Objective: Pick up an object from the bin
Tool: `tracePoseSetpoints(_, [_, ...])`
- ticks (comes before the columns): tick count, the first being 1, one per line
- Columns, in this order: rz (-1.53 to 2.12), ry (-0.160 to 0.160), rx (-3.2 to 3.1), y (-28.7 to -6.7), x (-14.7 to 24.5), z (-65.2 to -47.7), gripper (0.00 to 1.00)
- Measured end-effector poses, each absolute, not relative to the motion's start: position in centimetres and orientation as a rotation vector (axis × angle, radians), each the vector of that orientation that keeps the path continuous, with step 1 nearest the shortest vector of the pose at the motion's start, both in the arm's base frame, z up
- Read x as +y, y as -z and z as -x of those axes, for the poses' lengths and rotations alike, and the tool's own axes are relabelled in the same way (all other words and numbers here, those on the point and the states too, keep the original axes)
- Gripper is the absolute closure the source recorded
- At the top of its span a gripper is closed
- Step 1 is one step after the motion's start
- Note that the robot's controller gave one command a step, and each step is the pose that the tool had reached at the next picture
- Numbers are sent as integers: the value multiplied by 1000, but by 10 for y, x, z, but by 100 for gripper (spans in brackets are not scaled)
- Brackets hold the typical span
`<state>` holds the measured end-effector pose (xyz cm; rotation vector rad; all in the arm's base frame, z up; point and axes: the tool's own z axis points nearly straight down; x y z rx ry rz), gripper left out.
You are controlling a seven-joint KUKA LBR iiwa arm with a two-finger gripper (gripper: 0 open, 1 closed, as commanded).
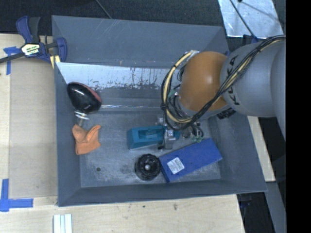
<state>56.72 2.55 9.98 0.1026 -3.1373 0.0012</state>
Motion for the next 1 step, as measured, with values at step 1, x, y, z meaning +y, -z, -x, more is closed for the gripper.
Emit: tracePoseSetpoints(1, [-116,-1,-3133,-163,30,-576,100])
